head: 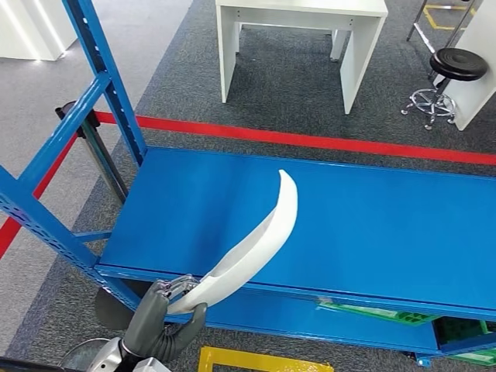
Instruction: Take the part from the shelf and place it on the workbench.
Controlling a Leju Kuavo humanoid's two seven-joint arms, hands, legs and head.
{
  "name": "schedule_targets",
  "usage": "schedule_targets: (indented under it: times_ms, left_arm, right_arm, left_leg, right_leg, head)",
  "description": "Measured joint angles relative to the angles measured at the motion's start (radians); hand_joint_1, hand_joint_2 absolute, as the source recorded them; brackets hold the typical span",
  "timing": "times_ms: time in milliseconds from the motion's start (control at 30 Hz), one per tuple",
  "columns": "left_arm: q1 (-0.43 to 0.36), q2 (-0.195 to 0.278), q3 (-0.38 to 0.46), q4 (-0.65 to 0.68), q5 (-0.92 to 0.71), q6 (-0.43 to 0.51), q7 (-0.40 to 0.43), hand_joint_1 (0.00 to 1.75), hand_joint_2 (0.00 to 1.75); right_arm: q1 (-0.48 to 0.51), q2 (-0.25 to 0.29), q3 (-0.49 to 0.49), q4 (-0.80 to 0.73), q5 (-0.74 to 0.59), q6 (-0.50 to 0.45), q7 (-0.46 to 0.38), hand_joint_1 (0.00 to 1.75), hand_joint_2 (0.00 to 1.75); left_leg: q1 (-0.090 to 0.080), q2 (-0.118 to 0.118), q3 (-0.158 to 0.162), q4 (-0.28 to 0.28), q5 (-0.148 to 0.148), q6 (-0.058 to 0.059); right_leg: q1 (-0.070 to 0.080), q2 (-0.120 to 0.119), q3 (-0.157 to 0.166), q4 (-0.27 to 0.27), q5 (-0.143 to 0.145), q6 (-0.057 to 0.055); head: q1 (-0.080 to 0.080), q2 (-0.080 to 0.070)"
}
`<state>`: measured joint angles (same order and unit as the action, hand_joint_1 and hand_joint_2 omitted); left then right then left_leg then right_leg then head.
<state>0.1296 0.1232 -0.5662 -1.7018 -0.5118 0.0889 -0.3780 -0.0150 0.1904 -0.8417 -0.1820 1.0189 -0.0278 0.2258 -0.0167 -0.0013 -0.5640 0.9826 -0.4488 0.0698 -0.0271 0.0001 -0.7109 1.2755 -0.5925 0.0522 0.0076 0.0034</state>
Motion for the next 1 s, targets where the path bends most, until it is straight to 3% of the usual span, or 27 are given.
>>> schedule_targets:
  times_ms: [33, 67, 133, 200, 300, 333, 400, 467, 500, 533, 567, 633, 700, 800, 833, 867, 967, 1000]
  left_arm:
    - [0.002, 0.0, 0.0, 0.0, 0.002, 0.0, -0.001, 1.75, 1.75]
    - [0.005, 0.0, 0.001, 0.0, 0.009, 0.0, -0.004, 1.75, 1.75]
    - [0.017, 0.0, 0.004, -0.004, 0.036, 0.004, -0.022, 1.75, 1.75]
    - [0.037, 0.0, 0.011, -0.015, 0.07, 0.012, -0.05, 1.75, 1.75]
    - [0.069, 0.001, 0.017, -0.037, 0.105, 0.018, -0.077, 1.75, 1.75]
    - [0.078, 0.001, 0.018, -0.046, 0.111, 0.018, -0.077, 1.75, 1.75]
    - [0.094, 0.002, 0.017, -0.061, 0.117, 0.024, -0.067, 1.75, 1.75]
    - [0.102, 0.001, 0.018, -0.067, 0.121, 0.036, -0.053, 1.75, 1.75]
    - [0.105, 0.0, 0.019, -0.067, 0.123, 0.044, -0.043, 1.75, 1.75]
    - [0.108, -0.002, 0.022, -0.067, 0.125, 0.054, -0.034, 1.75, 1.75]
    - [0.11, -0.005, 0.026, -0.067, 0.127, 0.065, -0.026, 1.75, 1.75]
    - [0.112, -0.013, 0.033, -0.067, 0.13, 0.082, -0.018, 1.75, 1.75]
    - [0.114, -0.019, 0.039, -0.067, 0.135, 0.092, -0.02, 1.75, 1.75]
    - [0.123, -0.025, 0.047, -0.066, 0.147, 0.096, -0.026, 1.75, 1.75]
    - [0.126, -0.026, 0.048, -0.066, 0.152, 0.096, -0.027, 1.75, 1.75]
    - [0.127, -0.028, 0.049, -0.066, 0.154, 0.096, -0.028, 1.75, 1.75]
    - [0.129, -0.033, 0.051, -0.066, 0.154, 0.098, -0.031, 1.75, 1.75]
    - [0.129, -0.034, 0.052, -0.066, 0.149, 0.102, -0.031, 1.75, 1.75]
  right_arm:
    - [0.0, 0.0, -0.001, 0.0, 0.0, 0.0, 0.0, 0.0, 0.0]
    - [0.001, 0.0, -0.002, 0.0, -0.001, 0.0, -0.001, 0.0, 0.0]
    - [0.0, 0.0, -0.005, 0.0, -0.004, -0.001, -0.001, 0.0, 0.0]
    - [0.0, 0.001, -0.007, 0.0, -0.004, -0.004, 0.003, 0.0, 0.0]
    - [0.004, 0.004, -0.008, 0.0, -0.005, -0.012, 0.006, 0.0, 0.0]
    - [0.006, 0.005, -0.01, 0.0, -0.009, -0.014, 0.005, 0.0, 0.0]
    - [0.006, 0.008, -0.018, 0.001, -0.02, -0.015, 0.0, 0.0, 0.0]
    - [0.006, 0.009, -0.027, 0.001, -0.023, -0.017, -0.001, 0.0, 0.0]
    - [0.006, 0.009, -0.03, 0.001, -0.02, -0.021, 0.003, 0.0, 0.0]
    - [0.006, 0.009, -0.031, 0.001, -0.014, -0.024, 0.009, 0.0, 0.0]
    - [0.007, 0.009, -0.032, 0.001, -0.008, -0.028, 0.015, 0.0, 0.0]
    - [0.008, 0.009, -0.032, 0.001, -0.005, -0.03, 0.025, 0.0, 0.0]
    - [0.009, 0.01, -0.037, 0.001, -0.022, -0.027, 0.019, 0.0, 0.0]
    - [0.01, 0.011, -0.057, 0.001, -0.054, -0.014, -0.003, 0.0, 0.0]
    - [0.011, 0.011, -0.064, 0.001, -0.06, -0.009, -0.006, 0.0, 0.0]
    - [0.012, 0.011, -0.07, 0.001, -0.064, -0.005, -0.007, 0.0, 0.0]
    - [0.014, 0.011, -0.081, 0.001, -0.063, 0.006, -0.003, 0.0, 0.0]
    - [0.014, 0.011, -0.082, 0.001, -0.06, 0.01, 0.0, 0.0, 0.0]
  left_leg:
    - [-0.001, 0.0, -0.001, 0.002, 0.0, 0.0]
    - [-0.001, 0.0, -0.001, 0.004, 0.0, -0.001]
    - [-0.002, -0.001, -0.002, 0.01, -0.001, -0.006]
    - [-0.004, 0.0, -0.006, 0.018, -0.001, -0.017]
    - [0.0, -0.001, -0.011, 0.024, 0.001, -0.035]
    - [0.001, -0.001, -0.015, 0.033, -0.012, -0.041]
    - [0.006, -0.001, -0.04, 0.106, -0.078, -0.055]
    - [0.014, -0.001, -0.078, 0.235, -0.161, -0.067]
    - [0.017, -0.001, -0.087, 0.282, -0.185, -0.071]
    - [0.021, -0.001, -0.079, 0.295, -0.19, -0.074]
    - [0.024, -0.001, -0.051, 0.266, -0.177, -0.076]
    - [0.028, -0.001, 0.047, 0.118, -0.132, -0.075]
    - [0.024, -0.003, 0.108, 0.011, -0.106, -0.07]
    - [0.018, -0.003, 0.102, 0.004, -0.09, -0.051]
    - [0.018, -0.001, 0.095, 0.003, -0.081, -0.042]
    - [0.019, 0.002, 0.085, 0.001, -0.07, -0.034]
    - [0.016, 0.006, 0.046, 0.0, -0.039, -0.017]
    - [0.014, 0.006, 0.031, 0.001, -0.028, -0.016]
  right_leg:
    - [0.001, 0.0, 0.005, 0.004, 0.003, -0.003]
    - [0.002, 0.0, 0.033, -0.035, 0.023, -0.006]
    - [0.004, 0.0, 0.121, -0.181, 0.076, -0.015]
    - [0.008, 0.001, 0.173, -0.271, 0.101, -0.023]
    - [0.012, 0.001, 0.174, -0.279, 0.11, -0.034]
    - [0.01, -0.001, 0.171, -0.281, 0.115, -0.041]
    - [0.007, -0.005, 0.161, -0.284, 0.126, -0.055]
    - [0.007, -0.007, 0.145, -0.283, 0.136, -0.058]
    - [0.007, -0.008, 0.136, -0.281, 0.141, -0.058]
    - [0.007, -0.008, 0.126, -0.279, 0.147, -0.056]
    - [0.006, -0.008, 0.117, -0.276, 0.152, -0.053]
    - [0.005, -0.007, 0.101, -0.27, 0.164, -0.044]
    - [0.005, -0.007, 0.094, -0.266, 0.175, -0.031]
    - [0.003, -0.006, 0.092, -0.269, 0.192, -0.012]
    - [0.001, -0.005, 0.088, -0.264, 0.184, -0.007]
    - [0.0, -0.004, 0.078, -0.246, 0.157, -0.004]
    - [0.002, -0.002, 0.033, -0.086, 0.008, 0.0]
    - [0.004, -0.002, 0.025, -0.027, -0.021, 0.0]
  head:
    - [0.0, 0.0]
    - [0.0, 0.0]
    - [0.0, 0.0]
    - [-0.001, 0.0]
    - [-0.002, 0.0]
    - [-0.003, 0.0]
    - [-0.007, 0.0]
    - [-0.01, 0.0]
    - [-0.01, 0.0]
    - [-0.01, 0.0]
    - [-0.01, 0.0]
    - [-0.01, 0.0]
    - [-0.008, 0.0]
    - [-0.007, 0.0]
    - [-0.006, 0.0]
    - [-0.005, 0.0]
    - [0.001, 0.0]
    - [0.002, 0.0]
